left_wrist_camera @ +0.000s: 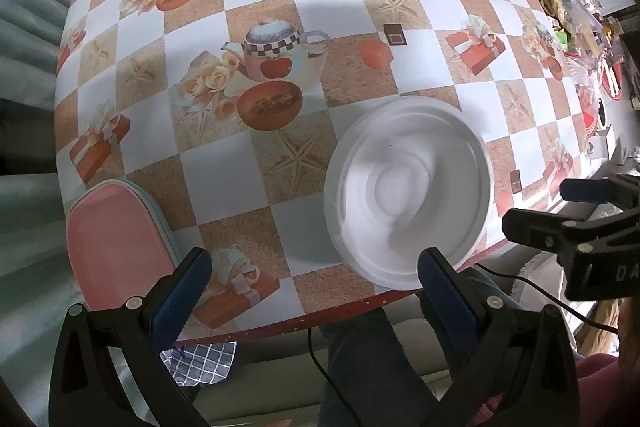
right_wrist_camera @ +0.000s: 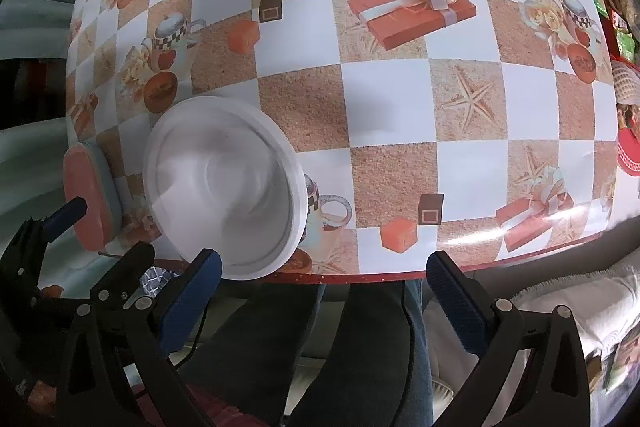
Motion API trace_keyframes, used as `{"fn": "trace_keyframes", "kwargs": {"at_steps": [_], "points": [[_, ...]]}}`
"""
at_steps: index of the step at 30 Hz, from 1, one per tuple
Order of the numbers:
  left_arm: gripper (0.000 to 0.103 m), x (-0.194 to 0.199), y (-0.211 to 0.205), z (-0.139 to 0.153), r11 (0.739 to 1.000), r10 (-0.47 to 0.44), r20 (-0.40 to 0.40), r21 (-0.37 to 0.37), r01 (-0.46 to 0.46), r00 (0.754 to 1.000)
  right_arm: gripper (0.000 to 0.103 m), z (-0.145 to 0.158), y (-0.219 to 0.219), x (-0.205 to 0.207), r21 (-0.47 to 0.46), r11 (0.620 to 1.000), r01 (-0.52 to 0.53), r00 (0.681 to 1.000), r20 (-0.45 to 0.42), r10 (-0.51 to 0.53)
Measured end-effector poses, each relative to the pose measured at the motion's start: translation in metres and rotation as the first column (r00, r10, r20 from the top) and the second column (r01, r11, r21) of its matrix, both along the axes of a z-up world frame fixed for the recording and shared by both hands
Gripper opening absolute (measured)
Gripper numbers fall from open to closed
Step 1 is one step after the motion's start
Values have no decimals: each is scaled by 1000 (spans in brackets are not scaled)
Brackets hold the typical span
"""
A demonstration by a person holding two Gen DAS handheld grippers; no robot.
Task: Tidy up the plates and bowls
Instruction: 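Lower the white bowl into the nested bowls and open both grippers, then close both grippers on the rim of the nested white bowls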
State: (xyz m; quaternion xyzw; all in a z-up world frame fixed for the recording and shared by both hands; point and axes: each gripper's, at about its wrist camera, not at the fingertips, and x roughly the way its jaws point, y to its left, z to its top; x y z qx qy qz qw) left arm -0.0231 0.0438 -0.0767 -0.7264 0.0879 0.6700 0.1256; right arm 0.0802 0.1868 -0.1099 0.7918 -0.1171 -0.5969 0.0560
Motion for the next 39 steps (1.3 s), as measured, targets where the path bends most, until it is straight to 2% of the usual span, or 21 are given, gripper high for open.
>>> {"fn": "trace_keyframes", "kwargs": {"at_steps": [20,36,39], "points": [[103,-6,-1,-22,1000,10,53,-25,-9,999,103,-15,0,5,5,1000,20,999,39,-20],[103,-5,-6,-53,997,55,85,-57,-50,995,103,-46,-24,-9,13,1000,0,999,35,0],[97,-4,-11,-56,997,60,82,-59,-55,995,103,-48,-28,-12,7,1000,-4,1000,27,4]]}}
